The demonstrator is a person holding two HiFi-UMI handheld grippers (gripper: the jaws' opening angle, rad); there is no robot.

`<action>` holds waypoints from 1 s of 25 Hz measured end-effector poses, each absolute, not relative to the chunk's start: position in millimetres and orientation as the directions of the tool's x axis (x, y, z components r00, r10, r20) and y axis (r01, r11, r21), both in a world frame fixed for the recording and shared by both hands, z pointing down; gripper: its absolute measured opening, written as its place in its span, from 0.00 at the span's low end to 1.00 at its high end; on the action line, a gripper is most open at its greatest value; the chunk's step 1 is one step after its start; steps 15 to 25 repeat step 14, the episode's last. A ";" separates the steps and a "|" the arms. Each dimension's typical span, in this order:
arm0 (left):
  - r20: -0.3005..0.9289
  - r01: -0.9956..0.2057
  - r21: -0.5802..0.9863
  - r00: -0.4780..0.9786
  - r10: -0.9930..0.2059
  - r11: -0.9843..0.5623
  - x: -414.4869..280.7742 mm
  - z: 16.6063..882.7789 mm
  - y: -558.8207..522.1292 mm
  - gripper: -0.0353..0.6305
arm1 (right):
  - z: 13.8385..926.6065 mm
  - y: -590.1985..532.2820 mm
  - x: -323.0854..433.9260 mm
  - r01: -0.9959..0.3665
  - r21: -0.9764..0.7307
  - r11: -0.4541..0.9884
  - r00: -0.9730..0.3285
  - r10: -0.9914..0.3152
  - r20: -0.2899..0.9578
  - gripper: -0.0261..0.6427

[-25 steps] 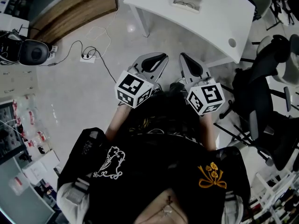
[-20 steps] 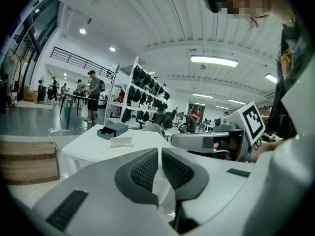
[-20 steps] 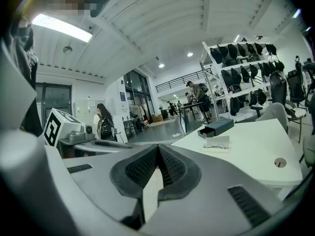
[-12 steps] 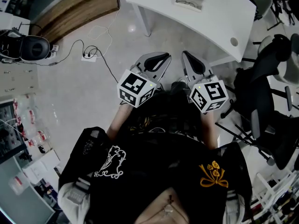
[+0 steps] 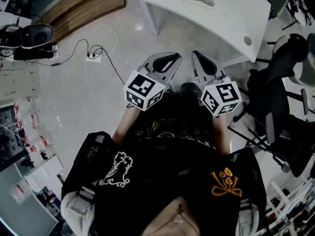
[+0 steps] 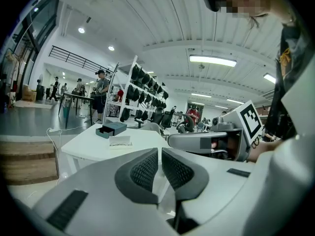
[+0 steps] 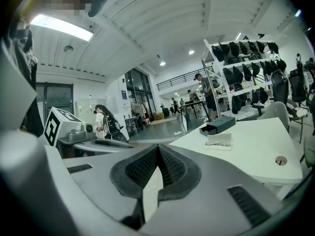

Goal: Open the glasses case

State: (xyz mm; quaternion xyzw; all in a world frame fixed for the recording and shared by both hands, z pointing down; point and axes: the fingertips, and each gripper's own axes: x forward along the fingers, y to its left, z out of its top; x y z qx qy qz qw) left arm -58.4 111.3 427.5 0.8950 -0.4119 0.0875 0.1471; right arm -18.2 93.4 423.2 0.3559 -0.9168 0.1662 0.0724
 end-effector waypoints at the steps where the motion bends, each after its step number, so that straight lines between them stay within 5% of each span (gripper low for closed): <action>1: 0.277 -0.763 0.191 0.646 -0.711 -0.618 -58.2 427.3 111.6 0.11 | 423.3 93.6 -18.3 -0.676 -0.253 0.692 -0.737 -0.628 0.251 0.06; 25: 0.281 -0.754 0.190 0.656 -0.701 -0.629 -50.7 428.8 106.3 0.11 | 425.7 88.5 -12.9 -0.683 -0.240 0.690 -0.729 -0.632 0.262 0.06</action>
